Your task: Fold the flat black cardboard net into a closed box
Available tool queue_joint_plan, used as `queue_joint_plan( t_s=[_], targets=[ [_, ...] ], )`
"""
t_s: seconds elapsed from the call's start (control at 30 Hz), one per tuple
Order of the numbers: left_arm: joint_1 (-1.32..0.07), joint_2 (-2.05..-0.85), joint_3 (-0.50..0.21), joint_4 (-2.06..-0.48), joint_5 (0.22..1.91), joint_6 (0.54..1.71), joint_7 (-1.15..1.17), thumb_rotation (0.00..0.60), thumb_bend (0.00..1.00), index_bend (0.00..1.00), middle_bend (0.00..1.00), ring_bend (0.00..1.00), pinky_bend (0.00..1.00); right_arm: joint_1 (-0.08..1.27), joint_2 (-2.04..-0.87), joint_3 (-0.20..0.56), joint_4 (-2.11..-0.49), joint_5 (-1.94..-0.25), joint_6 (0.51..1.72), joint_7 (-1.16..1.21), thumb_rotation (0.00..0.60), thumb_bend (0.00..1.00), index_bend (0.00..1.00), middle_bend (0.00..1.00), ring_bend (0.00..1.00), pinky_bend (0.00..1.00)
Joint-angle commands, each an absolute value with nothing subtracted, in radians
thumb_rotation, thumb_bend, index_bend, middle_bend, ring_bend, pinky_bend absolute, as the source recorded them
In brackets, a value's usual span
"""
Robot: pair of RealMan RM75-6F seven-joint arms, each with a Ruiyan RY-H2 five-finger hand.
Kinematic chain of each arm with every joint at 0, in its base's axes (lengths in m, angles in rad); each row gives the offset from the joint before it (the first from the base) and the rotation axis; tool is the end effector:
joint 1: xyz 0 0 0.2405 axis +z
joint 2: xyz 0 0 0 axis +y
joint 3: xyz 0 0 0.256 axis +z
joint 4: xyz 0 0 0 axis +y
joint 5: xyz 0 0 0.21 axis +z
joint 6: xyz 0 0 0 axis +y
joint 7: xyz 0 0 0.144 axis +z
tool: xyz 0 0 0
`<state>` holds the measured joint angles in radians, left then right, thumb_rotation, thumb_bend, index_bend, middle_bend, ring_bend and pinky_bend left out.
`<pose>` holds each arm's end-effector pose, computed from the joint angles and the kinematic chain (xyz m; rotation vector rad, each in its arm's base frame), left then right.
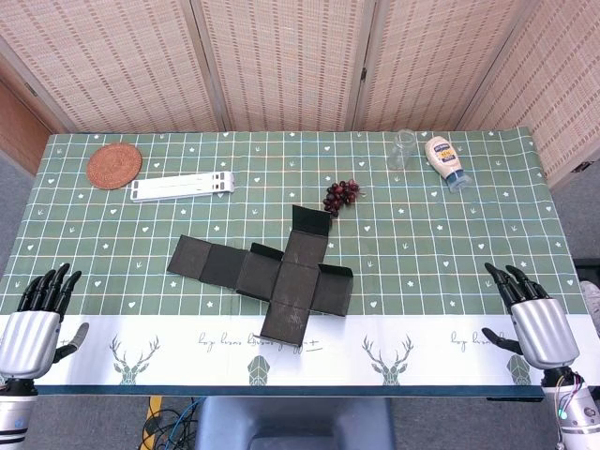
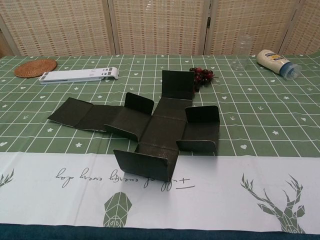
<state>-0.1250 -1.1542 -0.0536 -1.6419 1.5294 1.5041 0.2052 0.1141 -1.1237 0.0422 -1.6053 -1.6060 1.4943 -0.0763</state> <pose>-0.2891 0.1927 0.1468 -1.4615 -0.7399 -0.8617 -0.2927 -0.1872 0.1523 1.5128 -0.7745 0.9257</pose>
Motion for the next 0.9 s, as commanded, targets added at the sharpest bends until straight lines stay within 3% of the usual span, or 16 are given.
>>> queue_joint_plan(
  t_s=[0.03, 0.2, 0.3, 0.4, 0.47, 0.57, 0.73, 0.9],
  targets=[
    [-0.124, -1.160, -0.056, -1.635, 1.532, 1.511, 0.205, 0.600, 0.30, 0.00, 0.00, 0.00, 0.09, 0.115, -1.121, 0.042, -1.608, -1.606, 1.492, -0.079, 0.600, 0.09, 0.03, 0.20, 0.16, 0.29],
    [-0.122, -1.161, -0.053, -1.634, 1.530, 1.511, 0.199, 0.600, 0.30, 0.00, 0.00, 0.01, 0.09, 0.122, -1.118, 0.046, -1.617, -1.609, 1.490, -0.085, 0.600, 0.10, 0.03, 0.20, 0.17, 0.31],
    [-0.121, -1.160, -0.053, -1.633, 1.529, 1.511, 0.197, 0.600, 0.30, 0.00, 0.00, 0.02, 0.09, 0.133, -1.113, 0.047, -1.624, -1.619, 1.479, -0.094, 0.600, 0.11, 0.03, 0.20, 0.20, 0.38],
    [-0.121, -1.158, -0.052, -1.632, 1.527, 1.508, 0.193, 0.600, 0.30, 0.00, 0.00, 0.02, 0.09, 0.154, -1.105, 0.046, -1.634, -1.639, 1.457, -0.110, 0.600, 0.11, 0.03, 0.20, 0.31, 0.58],
    [-0.123, -1.160, -0.052, -1.629, 1.529, 1.507, 0.190, 0.600, 0.30, 0.00, 0.00, 0.02, 0.09, 0.172, -1.100, 0.047, -1.644, -1.652, 1.438, -0.118, 0.600, 0.11, 0.03, 0.24, 0.48, 0.77],
    [-0.125, -1.164, -0.052, -1.626, 1.531, 1.505, 0.188, 0.600, 0.30, 0.00, 0.00, 0.02, 0.09, 0.211, -1.094, 0.049, -1.662, -1.667, 1.386, -0.130, 0.600, 0.13, 0.07, 0.29, 0.66, 0.93],
    [-0.124, -1.170, -0.047, -1.622, 1.533, 1.501, 0.184, 0.600, 0.30, 0.00, 0.00, 0.02, 0.09, 0.296, -1.092, 0.051, -1.714, -1.638, 1.230, -0.157, 0.600, 0.14, 0.13, 0.33, 0.79, 1.00],
    [-0.121, -1.165, -0.046, -1.624, 1.527, 1.501, 0.183, 0.600, 0.30, 0.01, 0.00, 0.02, 0.09, 0.386, -1.109, 0.052, -1.754, -1.598, 1.066, -0.179, 0.600, 0.16, 0.13, 0.34, 0.82, 1.00]
  ],
)
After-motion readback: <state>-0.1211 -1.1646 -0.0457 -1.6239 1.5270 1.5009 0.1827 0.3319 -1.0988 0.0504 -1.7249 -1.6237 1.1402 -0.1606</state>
